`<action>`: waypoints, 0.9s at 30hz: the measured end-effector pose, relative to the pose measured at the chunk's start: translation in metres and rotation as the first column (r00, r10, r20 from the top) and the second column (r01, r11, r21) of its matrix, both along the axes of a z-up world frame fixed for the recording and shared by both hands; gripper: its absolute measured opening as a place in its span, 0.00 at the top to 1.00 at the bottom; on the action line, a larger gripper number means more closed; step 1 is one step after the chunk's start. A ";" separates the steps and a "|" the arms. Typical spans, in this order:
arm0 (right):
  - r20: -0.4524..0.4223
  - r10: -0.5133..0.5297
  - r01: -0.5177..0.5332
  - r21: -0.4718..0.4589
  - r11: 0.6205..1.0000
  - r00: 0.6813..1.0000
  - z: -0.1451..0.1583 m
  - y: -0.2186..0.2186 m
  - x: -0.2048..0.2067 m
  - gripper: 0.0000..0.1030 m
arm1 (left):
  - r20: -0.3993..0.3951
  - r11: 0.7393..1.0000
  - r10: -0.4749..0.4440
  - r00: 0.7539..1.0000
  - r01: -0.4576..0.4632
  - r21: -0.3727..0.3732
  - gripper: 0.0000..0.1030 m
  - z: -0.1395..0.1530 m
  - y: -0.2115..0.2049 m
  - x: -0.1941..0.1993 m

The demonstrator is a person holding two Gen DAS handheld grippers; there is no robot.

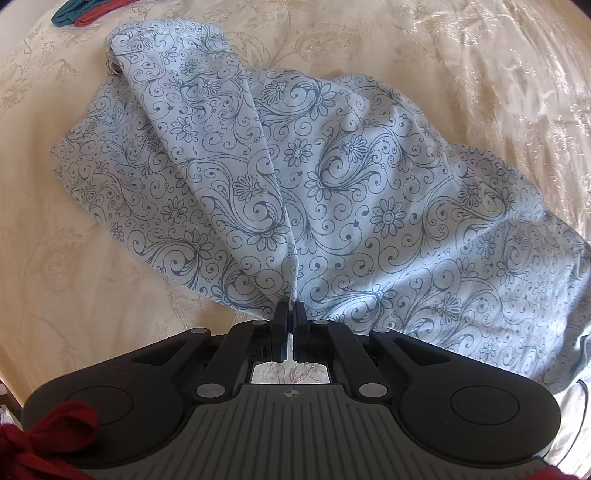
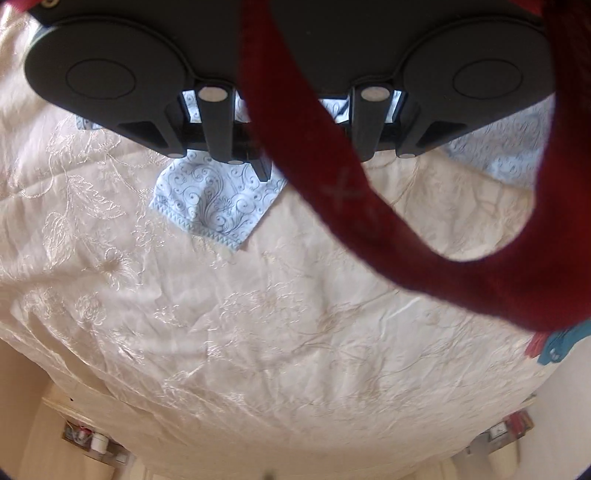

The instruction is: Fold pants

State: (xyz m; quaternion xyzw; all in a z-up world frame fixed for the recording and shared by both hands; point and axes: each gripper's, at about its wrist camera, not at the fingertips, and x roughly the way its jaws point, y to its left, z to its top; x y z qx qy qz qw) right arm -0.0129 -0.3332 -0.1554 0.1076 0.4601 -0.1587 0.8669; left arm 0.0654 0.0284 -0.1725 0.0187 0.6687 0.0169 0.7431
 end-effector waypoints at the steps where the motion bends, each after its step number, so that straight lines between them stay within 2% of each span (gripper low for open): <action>1: -0.004 -0.031 0.031 0.003 1.000 1.000 -0.005 -0.002 0.010 0.65 | -0.004 1.000 -0.001 1.000 0.001 0.003 0.98 -0.001 -0.002 0.000; 4: -0.030 -0.094 0.094 0.011 0.995 0.995 -0.017 -0.007 0.029 0.65 | -0.014 1.000 0.002 1.000 -0.002 0.004 0.98 -0.003 -0.005 0.006; 9: -0.139 -0.187 0.184 -0.036 0.982 0.972 -0.041 -0.014 0.040 0.66 | -0.025 1.000 0.011 1.000 -0.011 0.003 0.98 -0.011 -0.005 0.008; 10: -0.146 -0.205 0.203 -0.029 0.979 0.968 -0.040 -0.018 0.038 0.74 | -0.026 1.000 0.010 1.000 -0.010 0.004 0.98 -0.011 -0.006 0.009; 11: -0.141 -0.213 0.215 -0.005 0.977 0.967 -0.039 -0.022 0.033 0.90 | -0.025 1.000 0.011 1.000 -0.010 0.004 0.98 -0.010 -0.005 0.008; 12: -0.130 -0.221 0.225 0.020 0.974 0.967 -0.035 -0.027 0.026 0.96 | -0.023 1.000 0.011 1.000 -0.011 0.004 0.98 -0.008 -0.005 0.007; 14: -0.079 -0.231 0.235 0.048 0.971 0.970 -0.018 -0.035 0.009 0.96 | -0.016 1.000 0.008 1.000 -0.008 0.003 0.98 -0.004 -0.004 0.007; 17: 0.005 -0.244 0.244 0.039 0.969 0.970 0.015 -0.043 -0.023 0.96 | 0.001 1.000 -0.001 1.000 0.001 0.000 0.98 0.002 -0.003 0.004; 20: 0.028 -0.280 0.280 0.031 0.960 0.959 0.032 -0.056 -0.064 0.96 | 0.018 1.000 -0.012 1.000 0.012 0.002 0.98 0.006 -0.005 0.000; 22: 0.005 -0.311 0.311 0.024 0.950 0.950 0.029 -0.064 -0.086 0.96 | 0.025 1.000 -0.022 0.999 0.022 0.014 0.98 0.005 -0.007 -0.002; 27: -0.098 -0.385 0.391 0.044 0.919 0.918 -0.005 -0.079 -0.120 0.96 | 0.052 0.999 -0.038 0.998 0.037 0.034 0.98 0.008 -0.011 -0.007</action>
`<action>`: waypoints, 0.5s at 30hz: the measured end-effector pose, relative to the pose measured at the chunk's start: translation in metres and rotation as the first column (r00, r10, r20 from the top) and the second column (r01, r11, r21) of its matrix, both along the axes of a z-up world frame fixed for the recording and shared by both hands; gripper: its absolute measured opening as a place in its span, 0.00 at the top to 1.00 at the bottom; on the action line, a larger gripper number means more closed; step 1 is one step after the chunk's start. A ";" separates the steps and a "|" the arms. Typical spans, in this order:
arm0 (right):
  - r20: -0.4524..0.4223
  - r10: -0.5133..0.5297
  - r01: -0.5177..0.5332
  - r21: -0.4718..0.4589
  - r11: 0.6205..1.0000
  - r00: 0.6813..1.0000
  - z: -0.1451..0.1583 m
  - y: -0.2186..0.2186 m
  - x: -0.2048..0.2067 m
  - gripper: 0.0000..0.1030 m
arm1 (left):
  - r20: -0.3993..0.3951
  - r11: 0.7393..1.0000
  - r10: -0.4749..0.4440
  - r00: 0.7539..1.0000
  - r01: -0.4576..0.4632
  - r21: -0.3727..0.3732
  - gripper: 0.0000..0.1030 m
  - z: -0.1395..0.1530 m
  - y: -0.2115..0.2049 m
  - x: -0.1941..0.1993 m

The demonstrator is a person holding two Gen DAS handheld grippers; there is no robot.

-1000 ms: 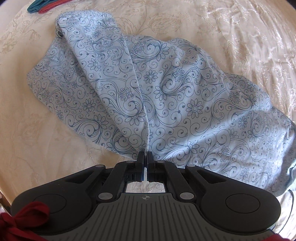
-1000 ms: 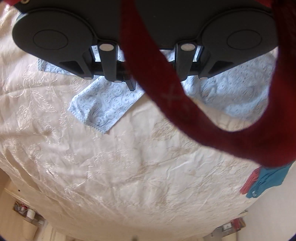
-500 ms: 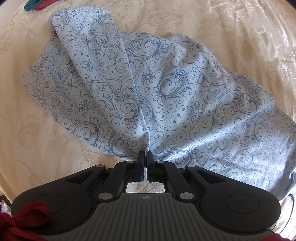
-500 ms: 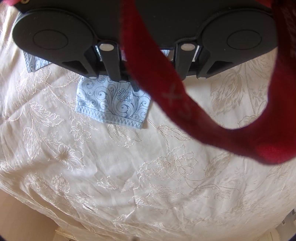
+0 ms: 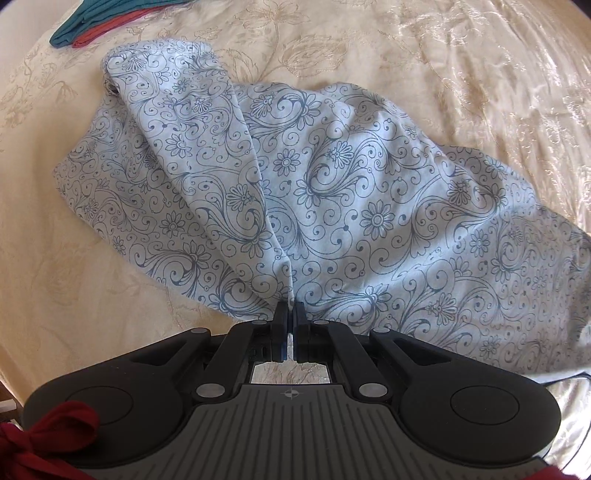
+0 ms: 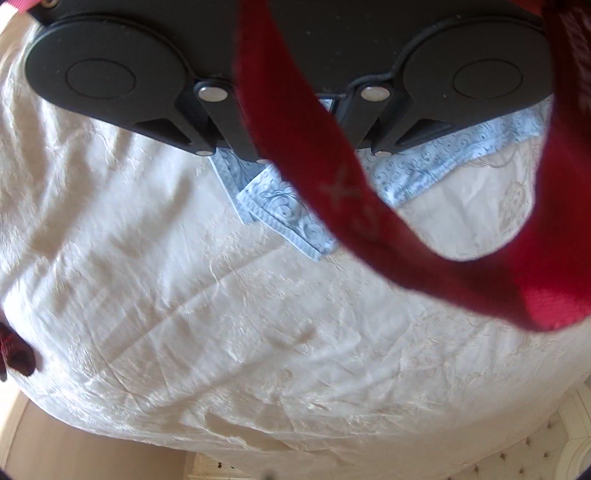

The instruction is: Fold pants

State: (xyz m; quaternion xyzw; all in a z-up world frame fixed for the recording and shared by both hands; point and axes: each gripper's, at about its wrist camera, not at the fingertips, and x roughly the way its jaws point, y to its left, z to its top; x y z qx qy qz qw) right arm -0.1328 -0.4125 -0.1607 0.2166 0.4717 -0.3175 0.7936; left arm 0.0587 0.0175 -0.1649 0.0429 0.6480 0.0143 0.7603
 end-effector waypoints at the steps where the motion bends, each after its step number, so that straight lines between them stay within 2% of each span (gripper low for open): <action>1: -0.015 -0.007 0.007 0.011 1.000 1.000 -0.007 -0.001 -0.004 0.96 | 0.004 1.000 0.002 1.000 -0.002 0.003 0.98 0.000 0.000 -0.002; 3: -0.025 -0.032 0.033 0.043 0.999 0.999 -0.016 -0.003 -0.011 0.96 | 0.008 1.000 0.006 1.000 -0.006 0.005 0.98 0.000 0.000 -0.004; 6: 0.063 -0.079 0.075 0.063 0.995 0.995 -0.014 -0.003 -0.022 0.88 | 0.019 1.000 0.009 1.000 -0.009 0.005 0.98 0.002 0.000 -0.008; 9: 0.134 -0.087 0.080 0.056 0.995 0.987 -0.012 -0.008 -0.024 0.67 | 0.027 1.000 0.016 1.000 -0.016 0.005 0.98 0.004 -0.001 -0.010; 10: 0.143 -0.085 0.076 0.062 0.995 0.986 -0.013 -0.011 -0.021 0.56 | 0.030 1.000 0.017 0.999 -0.017 0.008 0.98 0.004 -0.001 -0.011; 11: 0.143 -0.078 0.069 0.067 0.995 0.987 -0.015 -0.013 -0.018 0.52 | 0.031 1.000 0.018 0.999 -0.018 0.012 0.98 0.004 -0.001 -0.011; 15: 0.152 -0.074 0.060 0.095 0.994 0.986 -0.025 -0.021 -0.006 0.52 | 0.033 0.999 0.024 0.999 -0.025 0.027 0.98 0.005 -0.003 -0.014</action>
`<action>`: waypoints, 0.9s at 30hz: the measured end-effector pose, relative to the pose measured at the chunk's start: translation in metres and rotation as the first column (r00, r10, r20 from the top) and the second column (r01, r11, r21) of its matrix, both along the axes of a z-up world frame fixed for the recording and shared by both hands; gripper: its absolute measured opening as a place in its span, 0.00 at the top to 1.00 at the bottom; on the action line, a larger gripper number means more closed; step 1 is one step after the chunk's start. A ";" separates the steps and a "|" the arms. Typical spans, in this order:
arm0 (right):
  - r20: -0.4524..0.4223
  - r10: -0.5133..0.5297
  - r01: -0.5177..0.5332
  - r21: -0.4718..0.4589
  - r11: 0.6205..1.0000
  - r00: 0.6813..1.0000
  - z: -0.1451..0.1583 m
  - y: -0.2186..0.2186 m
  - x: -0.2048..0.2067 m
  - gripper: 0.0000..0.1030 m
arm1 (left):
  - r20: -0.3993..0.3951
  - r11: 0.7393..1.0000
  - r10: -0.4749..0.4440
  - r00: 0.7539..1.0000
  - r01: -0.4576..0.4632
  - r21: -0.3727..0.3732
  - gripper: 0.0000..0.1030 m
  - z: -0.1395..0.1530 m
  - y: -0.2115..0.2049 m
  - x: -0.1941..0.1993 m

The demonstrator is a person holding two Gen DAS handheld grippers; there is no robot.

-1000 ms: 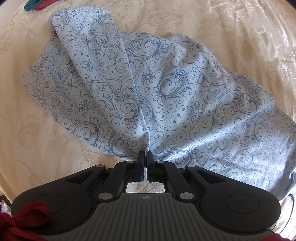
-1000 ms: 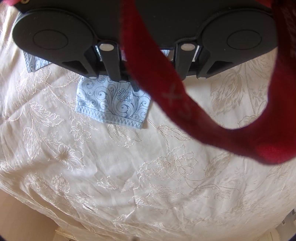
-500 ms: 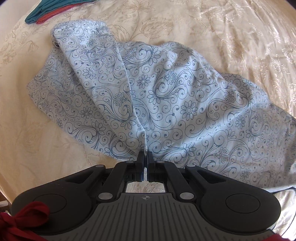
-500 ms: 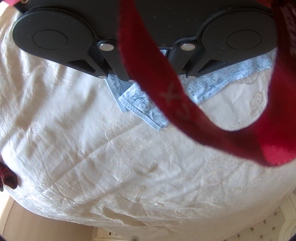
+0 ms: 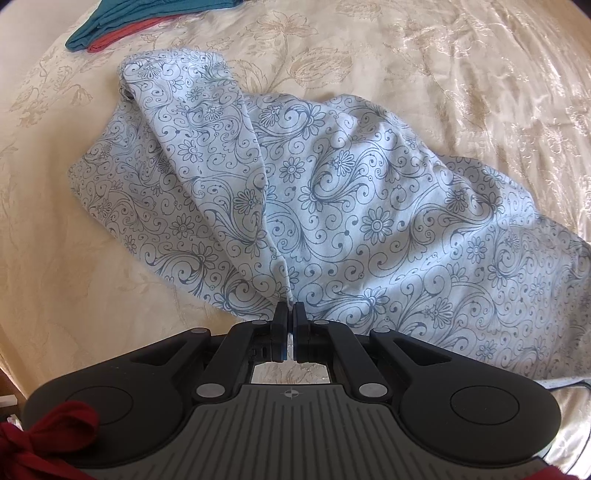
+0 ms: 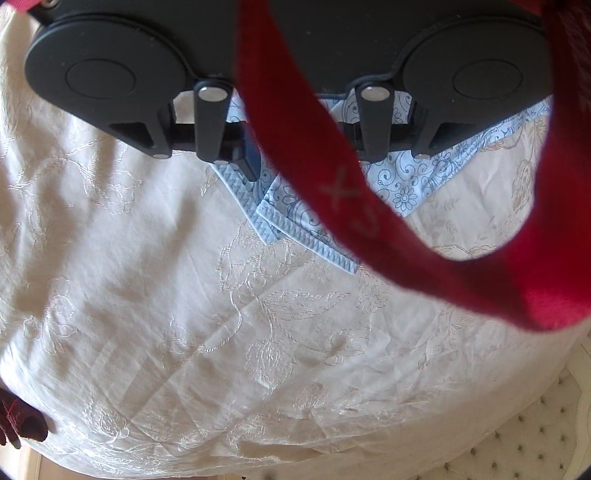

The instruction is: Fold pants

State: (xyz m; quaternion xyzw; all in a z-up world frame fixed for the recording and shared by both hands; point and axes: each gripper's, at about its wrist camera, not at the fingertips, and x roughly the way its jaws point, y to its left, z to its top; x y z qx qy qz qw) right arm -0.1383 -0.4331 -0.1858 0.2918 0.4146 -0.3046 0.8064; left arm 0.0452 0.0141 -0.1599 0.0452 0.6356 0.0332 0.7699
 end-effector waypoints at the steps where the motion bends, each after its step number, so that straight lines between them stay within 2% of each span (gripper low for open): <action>1: -0.008 0.002 -0.002 0.001 1.000 1.000 -0.002 -0.001 0.003 0.52 | 0.002 1.000 -0.001 1.000 0.001 0.003 0.98 0.002 0.000 0.000; 3: -0.015 -0.006 0.006 0.015 1.000 1.000 -0.007 -0.005 0.007 0.52 | 0.003 1.000 0.002 1.000 -0.002 0.009 0.98 0.003 -0.003 -0.002; 4: -0.010 -0.004 0.004 0.029 1.000 1.000 -0.008 -0.006 0.008 0.61 | 0.002 1.000 0.006 1.000 -0.006 0.010 0.98 0.002 -0.002 -0.002; 5: -0.004 0.006 -0.006 0.035 0.999 1.000 -0.008 -0.007 0.009 0.94 | 0.002 1.000 0.010 1.000 -0.010 0.009 0.98 0.001 -0.002 -0.003; 6: -0.002 0.022 -0.022 0.026 0.999 1.000 -0.005 -0.005 0.010 0.91 | 0.001 1.000 0.015 1.000 -0.015 0.009 0.98 0.001 -0.002 -0.002; 9: 0.050 0.089 -0.087 -0.044 0.995 0.995 0.023 0.009 0.005 0.92 | 0.005 1.000 0.015 1.000 -0.015 0.007 0.98 0.002 0.001 0.001; 12: 0.068 0.087 -0.079 -0.120 0.990 0.994 0.048 0.018 -0.014 0.92 | 0.011 1.000 0.013 1.000 -0.014 0.007 0.98 0.004 0.002 0.003; 14: 0.036 0.051 -0.047 -0.116 0.992 0.998 0.044 0.015 -0.024 0.92 | 0.010 1.000 0.014 1.000 -0.014 0.007 0.98 0.004 0.002 0.005; 18: -0.069 0.033 -0.036 -0.037 0.999 0.997 0.006 0.002 -0.024 0.92 | 0.015 1.000 -0.003 1.000 0.003 0.014 0.97 0.000 -0.001 0.002; 19: -0.096 0.032 -0.034 -0.015 0.999 0.995 -0.002 0.000 -0.022 0.91 | 0.019 1.000 -0.013 1.000 0.013 0.014 0.97 0.000 -0.003 0.000; 20: -0.112 0.032 -0.033 -0.006 0.999 0.993 -0.006 -0.001 -0.021 0.83 | 0.026 1.000 -0.022 0.999 0.022 0.011 0.97 0.002 -0.004 -0.001; 24: -0.121 0.028 -0.034 -0.045 0.998 0.992 -0.001 0.006 -0.025 0.82 | 0.068 0.999 -0.024 0.997 0.026 -0.027 0.97 0.016 -0.001 -0.010; 26: -0.133 0.030 -0.039 -0.067 0.997 0.991 0.004 0.009 -0.027 0.74 | 0.082 0.998 -0.007 0.997 0.012 -0.054 0.97 0.024 0.003 -0.014; 27: -0.134 0.029 -0.040 -0.082 0.996 0.991 0.008 0.010 -0.029 0.74 | 0.087 0.998 0.000 0.996 0.005 -0.061 0.97 0.027 0.006 -0.016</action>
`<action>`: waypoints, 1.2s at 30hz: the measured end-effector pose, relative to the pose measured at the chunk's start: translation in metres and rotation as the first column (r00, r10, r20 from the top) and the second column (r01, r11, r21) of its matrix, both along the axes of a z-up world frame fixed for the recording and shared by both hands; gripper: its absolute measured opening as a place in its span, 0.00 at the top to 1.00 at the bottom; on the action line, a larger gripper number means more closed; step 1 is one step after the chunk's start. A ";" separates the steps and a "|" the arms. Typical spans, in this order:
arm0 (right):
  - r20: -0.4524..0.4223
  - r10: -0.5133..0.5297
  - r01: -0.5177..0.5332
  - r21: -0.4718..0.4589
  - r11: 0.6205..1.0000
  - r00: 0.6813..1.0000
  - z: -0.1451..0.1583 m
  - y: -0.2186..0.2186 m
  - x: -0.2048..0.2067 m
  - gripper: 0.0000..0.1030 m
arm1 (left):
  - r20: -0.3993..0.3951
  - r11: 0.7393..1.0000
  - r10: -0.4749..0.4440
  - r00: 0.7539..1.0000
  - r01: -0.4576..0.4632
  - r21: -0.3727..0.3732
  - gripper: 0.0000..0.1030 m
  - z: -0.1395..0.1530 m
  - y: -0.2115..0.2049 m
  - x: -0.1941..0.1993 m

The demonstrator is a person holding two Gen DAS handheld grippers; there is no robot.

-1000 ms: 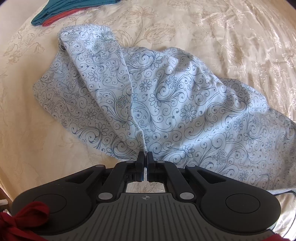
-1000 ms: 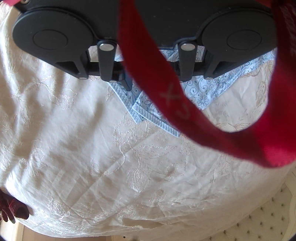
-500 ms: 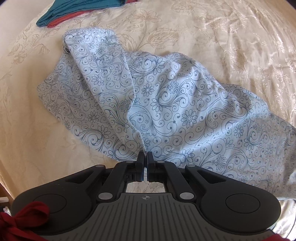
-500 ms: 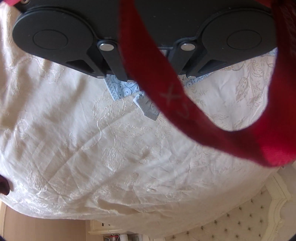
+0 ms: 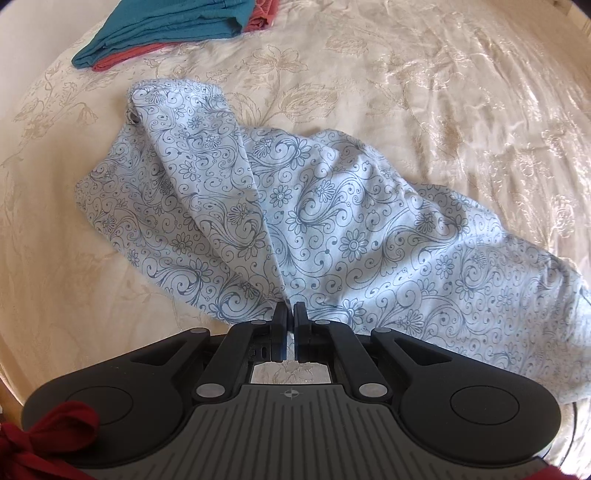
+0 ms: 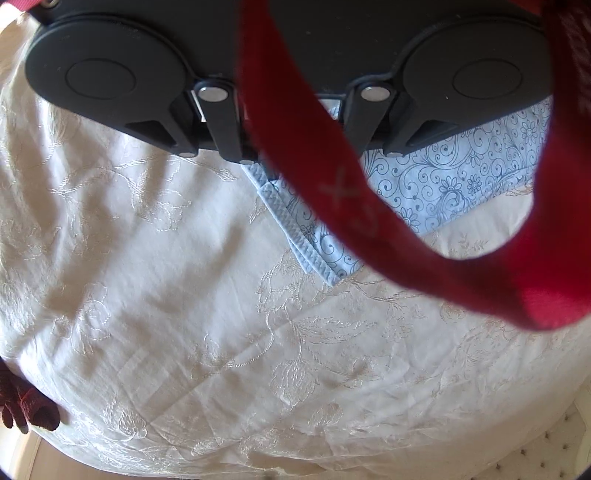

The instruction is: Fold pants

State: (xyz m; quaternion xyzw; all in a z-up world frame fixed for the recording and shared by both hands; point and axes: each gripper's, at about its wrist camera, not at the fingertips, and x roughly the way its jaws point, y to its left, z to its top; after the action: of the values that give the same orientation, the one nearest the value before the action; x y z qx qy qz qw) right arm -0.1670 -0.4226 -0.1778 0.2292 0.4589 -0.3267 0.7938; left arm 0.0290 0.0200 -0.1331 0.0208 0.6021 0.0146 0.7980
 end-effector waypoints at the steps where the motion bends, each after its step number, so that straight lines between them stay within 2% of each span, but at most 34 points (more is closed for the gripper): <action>1: 0.003 -0.002 0.002 -0.013 1.000 1.000 0.004 0.001 -0.001 0.74 | 0.002 1.000 0.008 1.000 -0.008 -0.003 0.97 0.003 0.003 -0.002; 6: 0.040 0.017 -0.014 -0.073 0.997 0.999 0.025 0.006 0.000 0.74 | 0.021 0.999 0.045 0.999 -0.045 -0.017 0.97 0.018 0.021 -0.008; 11: 0.076 0.108 -0.099 -0.112 0.989 0.991 0.044 0.027 0.014 0.74 | 0.033 0.997 0.064 0.997 -0.063 -0.039 0.97 0.029 0.043 -0.008; 14: 0.119 0.191 -0.179 -0.109 0.978 0.974 0.057 0.053 0.028 0.72 | 0.040 0.998 0.056 0.998 -0.055 -0.015 0.97 0.028 0.058 -0.003; 16: 0.152 0.266 -0.257 -0.080 0.963 0.952 0.064 0.077 0.043 0.72 | 0.040 0.998 0.062 0.997 -0.062 -0.008 0.97 0.026 0.073 0.006; 20: 0.213 0.427 -0.432 -0.025 0.901 0.879 0.073 0.139 0.083 0.72 | 0.039 0.996 0.092 0.995 -0.092 -0.013 0.97 0.022 0.107 0.034; 24: 0.283 0.552 -0.580 0.022 0.814 0.785 0.080 0.207 0.128 0.72 | 0.052 0.993 0.115 0.992 -0.115 -0.003 0.97 0.019 0.138 0.067; 26: 0.309 0.613 -0.652 0.032 0.757 0.727 0.082 0.246 0.154 0.72 | 0.051 0.992 0.129 0.990 -0.128 -0.020 0.97 0.016 0.153 0.087; 31: 0.328 0.722 -0.774 0.044 0.632 0.609 0.076 0.322 0.215 0.72 | 0.024 0.990 0.139 0.990 -0.139 -0.031 0.97 -0.001 0.179 0.127; 34: 0.322 0.764 -0.816 0.053 0.576 0.560 0.066 0.358 0.247 0.72 | -0.009 0.990 0.139 0.990 -0.139 -0.040 0.97 -0.016 0.189 0.144; 36: 0.318 0.787 -0.840 0.063 0.539 0.529 0.058 0.379 0.265 0.72 | -0.033 0.989 0.144 0.989 -0.144 -0.015 0.97 -0.028 0.197 0.153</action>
State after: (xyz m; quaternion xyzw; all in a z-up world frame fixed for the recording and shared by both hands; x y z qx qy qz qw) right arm 0.0977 -0.0435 -0.1198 0.1084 0.4394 0.1654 0.8763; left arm 0.1817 0.2171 -0.1609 -0.0292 0.6150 0.0667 0.7852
